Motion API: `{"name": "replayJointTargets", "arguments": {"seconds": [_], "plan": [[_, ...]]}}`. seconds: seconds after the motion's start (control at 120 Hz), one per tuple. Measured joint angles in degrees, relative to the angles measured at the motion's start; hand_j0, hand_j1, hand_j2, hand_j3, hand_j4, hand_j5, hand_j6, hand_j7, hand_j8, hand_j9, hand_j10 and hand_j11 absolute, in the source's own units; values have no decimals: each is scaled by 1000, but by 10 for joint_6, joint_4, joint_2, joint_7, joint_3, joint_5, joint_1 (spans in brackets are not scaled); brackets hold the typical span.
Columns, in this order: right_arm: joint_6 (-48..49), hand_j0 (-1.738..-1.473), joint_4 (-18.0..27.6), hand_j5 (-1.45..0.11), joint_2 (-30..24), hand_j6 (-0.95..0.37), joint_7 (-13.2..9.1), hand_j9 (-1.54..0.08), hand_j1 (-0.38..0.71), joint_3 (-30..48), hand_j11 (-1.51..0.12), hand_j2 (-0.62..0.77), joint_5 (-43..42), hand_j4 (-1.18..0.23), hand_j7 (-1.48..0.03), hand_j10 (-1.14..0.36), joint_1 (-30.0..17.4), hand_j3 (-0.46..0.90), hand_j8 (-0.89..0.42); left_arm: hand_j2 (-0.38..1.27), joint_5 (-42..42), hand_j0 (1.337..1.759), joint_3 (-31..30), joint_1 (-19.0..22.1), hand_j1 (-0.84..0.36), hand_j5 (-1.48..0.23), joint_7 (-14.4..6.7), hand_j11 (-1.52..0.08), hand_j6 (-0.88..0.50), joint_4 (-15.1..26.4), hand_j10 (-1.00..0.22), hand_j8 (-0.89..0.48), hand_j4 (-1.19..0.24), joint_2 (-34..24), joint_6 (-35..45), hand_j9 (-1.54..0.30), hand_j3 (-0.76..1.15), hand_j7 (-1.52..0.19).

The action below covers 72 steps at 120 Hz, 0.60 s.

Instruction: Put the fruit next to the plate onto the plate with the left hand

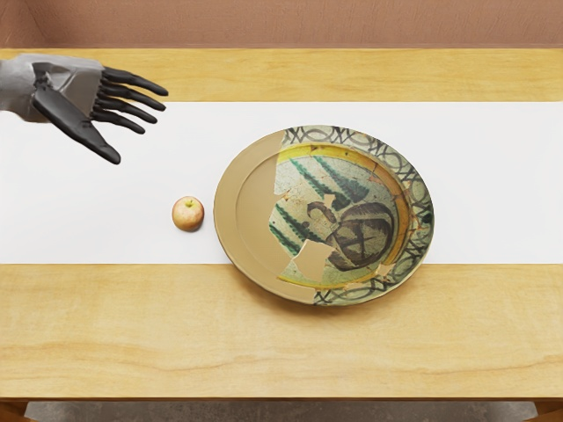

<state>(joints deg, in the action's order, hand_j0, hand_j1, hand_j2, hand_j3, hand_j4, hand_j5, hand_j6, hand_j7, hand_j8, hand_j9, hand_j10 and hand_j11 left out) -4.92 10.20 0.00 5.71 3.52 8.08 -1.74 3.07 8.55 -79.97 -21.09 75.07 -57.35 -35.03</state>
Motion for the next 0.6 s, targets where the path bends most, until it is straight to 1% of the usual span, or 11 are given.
{"name": "replayJointTargets", "arguments": {"seconds": [0.233, 0.383, 0.483, 0.6], "plan": [[0, -1658, 0, -45, 0, -35, 2, -45, -307, 1, -45, -7, 0, -35, -45, -35, 0, 0, -35, 50, 14, 1658, 0, -3, 54, -321, 0, -320, -247, 8, -247, -247, -247, -1, 0, -321, 0, -321], [0, -1658, 0, -45, 0, -35, 11, -45, -307, 1, -45, -7, 0, -35, -45, -35, 0, 0, -35, 50, 65, 1658, 2, -11, 54, -321, -12, -320, -248, 57, -247, -247, -247, -6, 0, -321, 0, -321], [0, -1658, 0, -45, 0, -35, 14, -45, -307, 1, -45, -7, 0, -35, -45, -35, 0, 0, -35, 50, 89, 1658, 2, -10, 54, -321, -31, -320, -248, 93, -248, -248, -248, -23, 0, -321, 0, -321], [0, -1658, -1, -45, 0, -35, 14, -45, -307, 1, -45, -7, 0, -35, -45, -35, 0, 0, -35, 50, 122, 1658, 1, -2, 54, -321, -41, -321, -249, 133, -248, -248, -248, -36, 20, -321, 0, -321]]}}
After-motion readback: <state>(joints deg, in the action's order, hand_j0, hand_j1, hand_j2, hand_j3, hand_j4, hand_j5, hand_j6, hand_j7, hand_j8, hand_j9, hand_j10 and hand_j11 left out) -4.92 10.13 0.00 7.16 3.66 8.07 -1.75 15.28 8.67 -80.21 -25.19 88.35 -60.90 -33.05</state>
